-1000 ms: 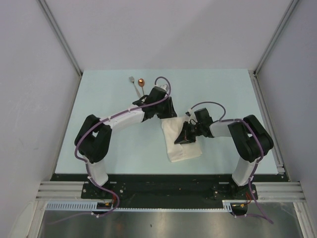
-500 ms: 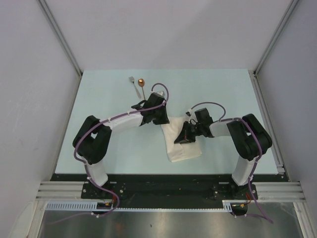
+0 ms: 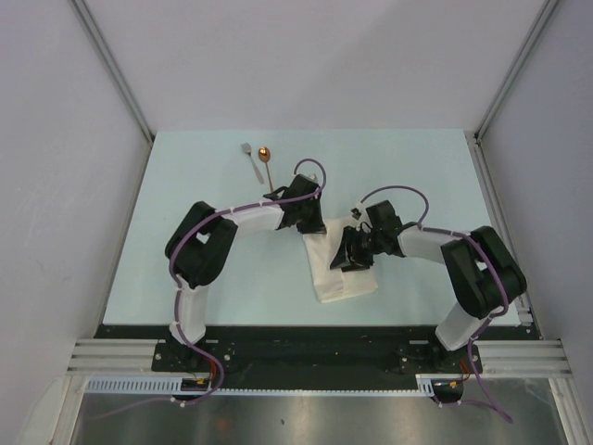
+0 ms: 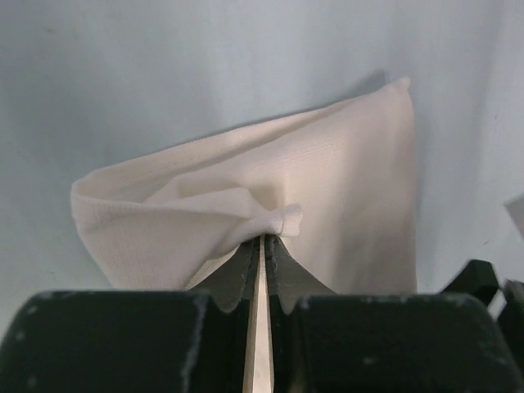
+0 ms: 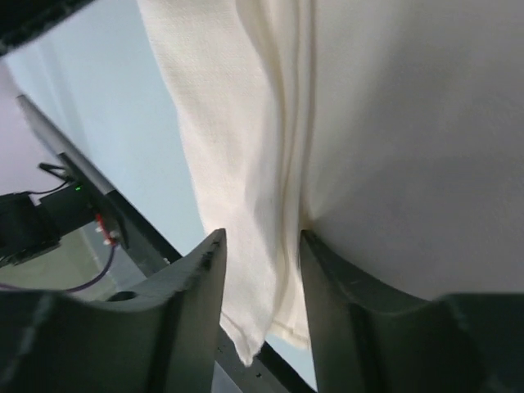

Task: Fold the napkin into a case and place the utensils inside
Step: Fold the lower triangle-folded napkin at the center of the board.

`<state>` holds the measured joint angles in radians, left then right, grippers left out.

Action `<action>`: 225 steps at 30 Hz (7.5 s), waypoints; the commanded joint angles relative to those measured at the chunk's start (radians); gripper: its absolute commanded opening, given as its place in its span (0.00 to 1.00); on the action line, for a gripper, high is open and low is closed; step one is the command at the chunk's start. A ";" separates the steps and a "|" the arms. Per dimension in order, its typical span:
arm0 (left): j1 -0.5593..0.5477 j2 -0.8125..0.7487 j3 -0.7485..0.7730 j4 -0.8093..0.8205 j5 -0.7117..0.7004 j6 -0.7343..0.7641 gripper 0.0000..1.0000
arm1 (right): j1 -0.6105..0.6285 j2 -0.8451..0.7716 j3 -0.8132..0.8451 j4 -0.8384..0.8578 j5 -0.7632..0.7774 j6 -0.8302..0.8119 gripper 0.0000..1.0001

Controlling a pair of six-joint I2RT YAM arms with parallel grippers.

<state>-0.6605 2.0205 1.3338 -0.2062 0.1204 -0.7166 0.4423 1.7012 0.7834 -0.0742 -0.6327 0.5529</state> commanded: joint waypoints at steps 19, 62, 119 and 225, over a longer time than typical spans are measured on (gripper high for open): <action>0.010 0.023 0.039 0.031 0.056 0.019 0.09 | 0.233 -0.095 -0.190 0.226 0.070 0.116 0.28; 0.038 -0.259 0.039 -0.130 -0.115 0.146 0.34 | -0.089 -0.045 0.074 0.063 -0.058 0.008 0.25; -0.070 0.061 0.271 -0.295 -0.331 0.439 0.29 | -0.129 0.417 0.422 0.192 -0.153 0.090 0.18; -0.283 -0.318 -0.207 0.084 -0.095 0.106 0.46 | -0.261 -0.563 -0.118 -0.453 0.338 -0.035 0.76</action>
<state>-0.8219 1.7073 1.0134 -0.1242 0.0780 -0.6460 0.3435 1.2697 0.6559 -0.3553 -0.4919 0.4973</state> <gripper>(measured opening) 0.430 0.709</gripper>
